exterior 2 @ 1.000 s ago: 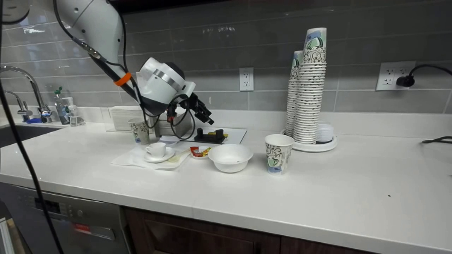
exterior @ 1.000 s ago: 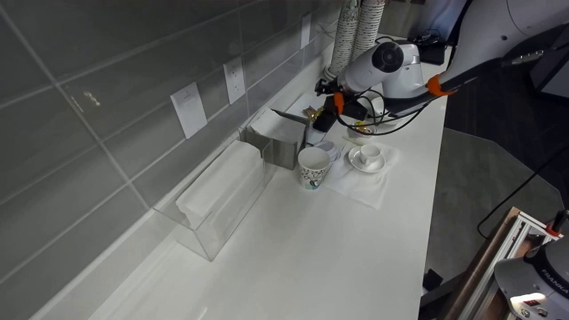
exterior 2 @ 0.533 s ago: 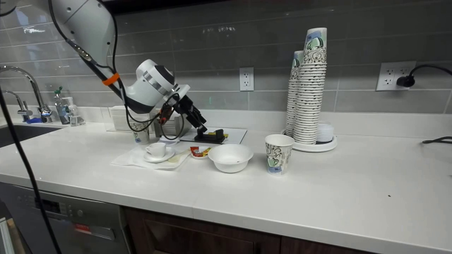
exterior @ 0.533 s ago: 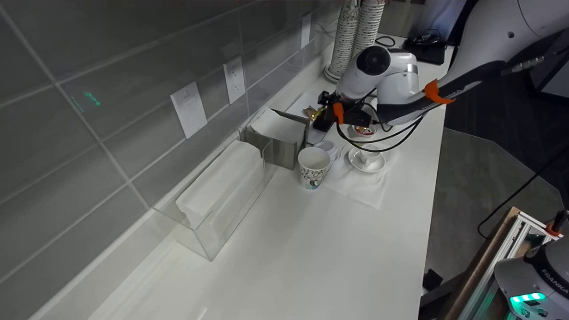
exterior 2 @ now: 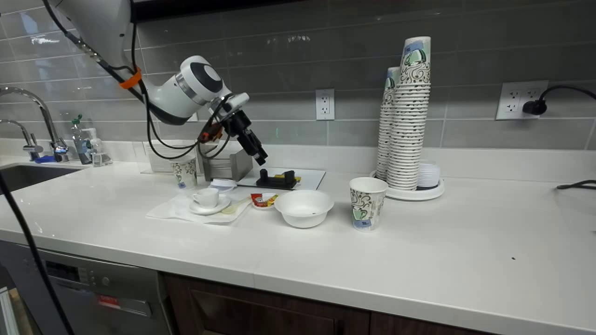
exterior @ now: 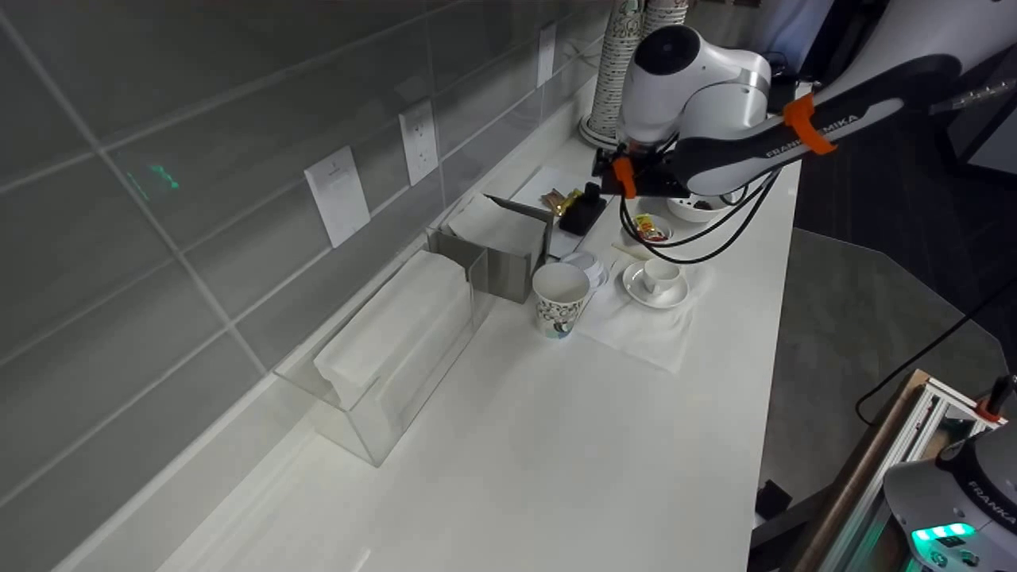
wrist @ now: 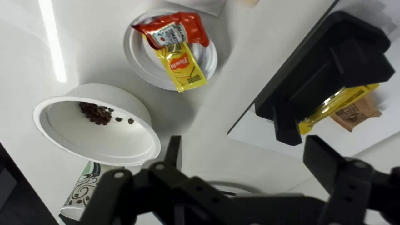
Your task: Pick the brown condiment packet from the small white plate in the middle and put it on the white tray, pick the yellow condiment packet from the small white plate in the middle and put it on the white tray, pick the red condiment packet from the small white plate and put it on the white tray
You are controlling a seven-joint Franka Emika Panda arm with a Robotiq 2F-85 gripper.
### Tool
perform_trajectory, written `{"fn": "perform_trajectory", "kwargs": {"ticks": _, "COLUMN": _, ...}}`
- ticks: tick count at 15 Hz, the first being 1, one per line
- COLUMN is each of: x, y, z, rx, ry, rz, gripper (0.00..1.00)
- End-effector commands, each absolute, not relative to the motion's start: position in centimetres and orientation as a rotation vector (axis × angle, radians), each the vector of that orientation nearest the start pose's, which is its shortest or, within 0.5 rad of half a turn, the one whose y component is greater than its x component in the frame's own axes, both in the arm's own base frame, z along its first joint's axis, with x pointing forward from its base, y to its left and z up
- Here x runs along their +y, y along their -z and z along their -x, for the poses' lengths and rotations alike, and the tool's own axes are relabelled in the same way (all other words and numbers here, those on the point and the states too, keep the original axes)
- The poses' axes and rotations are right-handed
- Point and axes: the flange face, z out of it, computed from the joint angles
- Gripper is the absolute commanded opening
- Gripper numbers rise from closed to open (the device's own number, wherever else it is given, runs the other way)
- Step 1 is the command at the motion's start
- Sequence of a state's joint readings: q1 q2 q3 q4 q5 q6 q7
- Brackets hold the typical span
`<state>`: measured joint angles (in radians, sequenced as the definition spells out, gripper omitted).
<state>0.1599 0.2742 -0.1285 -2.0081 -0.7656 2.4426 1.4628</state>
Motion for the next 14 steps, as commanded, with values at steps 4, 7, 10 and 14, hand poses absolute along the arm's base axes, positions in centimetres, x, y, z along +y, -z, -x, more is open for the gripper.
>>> {"fn": "perform_trajectory", "kwargs": {"ticks": 4, "x": -0.8, "y": -33.5, "z": -59.7, "rx": 1.318, "ry": 0.428, "rz": 3.102, "gripper": 1.00}}
{"fn": "perform_trajectory", "kwargs": {"ticks": 7, "x": -1.8, "y": -32.8, "z": -59.8, "rx": 1.290, "ry": 0.321, "rz": 3.079, "gripper": 1.00}}
{"fn": "perform_trajectory", "kwargs": {"ticks": 10, "x": -2.2, "y": -31.7, "z": -59.9, "rx": 1.256, "ry": 0.226, "rz": 3.058, "gripper": 0.89}}
{"fn": "perform_trajectory", "kwargs": {"ticks": 14, "x": -2.0, "y": -30.0, "z": -60.0, "rx": 1.241, "ry": 0.114, "rz": 3.063, "gripper": 0.64}}
